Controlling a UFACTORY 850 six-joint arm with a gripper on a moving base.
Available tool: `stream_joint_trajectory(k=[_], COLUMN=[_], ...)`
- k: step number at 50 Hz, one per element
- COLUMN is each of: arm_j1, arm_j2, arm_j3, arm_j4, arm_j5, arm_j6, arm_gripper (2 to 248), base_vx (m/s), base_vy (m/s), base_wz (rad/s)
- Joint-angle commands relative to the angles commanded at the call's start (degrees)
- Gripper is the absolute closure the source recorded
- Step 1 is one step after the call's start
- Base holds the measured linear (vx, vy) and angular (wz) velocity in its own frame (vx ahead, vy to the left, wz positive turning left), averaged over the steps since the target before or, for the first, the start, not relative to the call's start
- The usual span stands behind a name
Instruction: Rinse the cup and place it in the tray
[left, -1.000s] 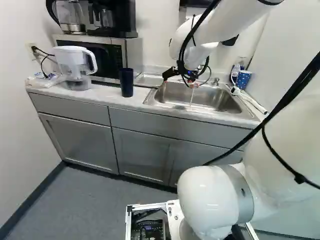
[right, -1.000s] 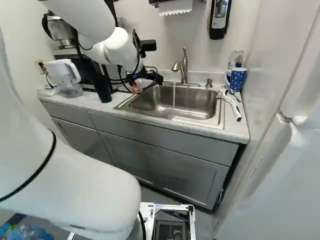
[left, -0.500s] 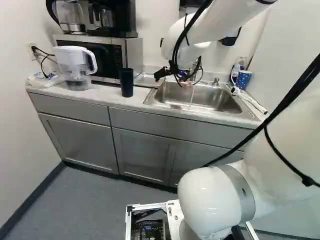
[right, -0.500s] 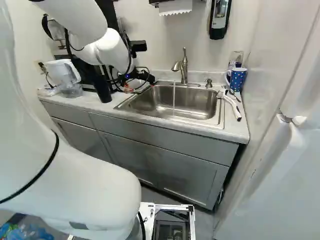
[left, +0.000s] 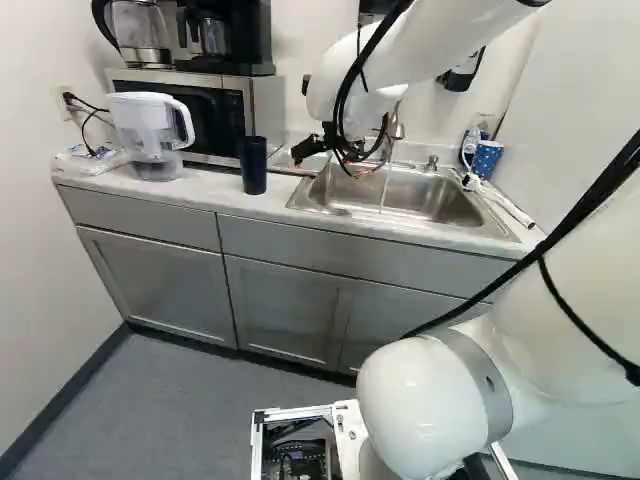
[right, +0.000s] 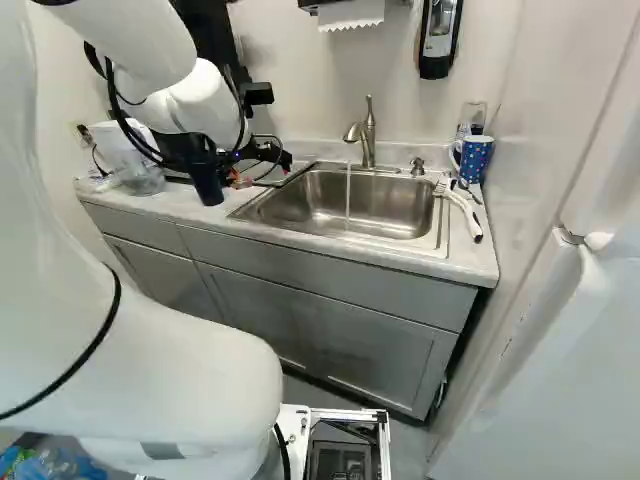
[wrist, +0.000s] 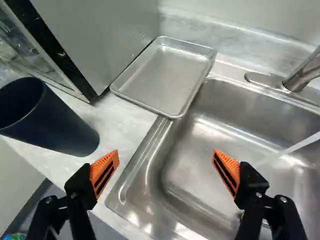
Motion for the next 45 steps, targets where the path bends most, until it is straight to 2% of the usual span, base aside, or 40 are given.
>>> stream_joint_trajectory(k=[45], arm_j1=[9.9], arm_j2=[0.6], arm_j3=[0.5], arm_j4=[0.0], arm_j5=[0.0], arm_j6=[0.0], arm_gripper=[3], base_vx=[0.0], base_vy=[0.0], base_wz=[0.0])
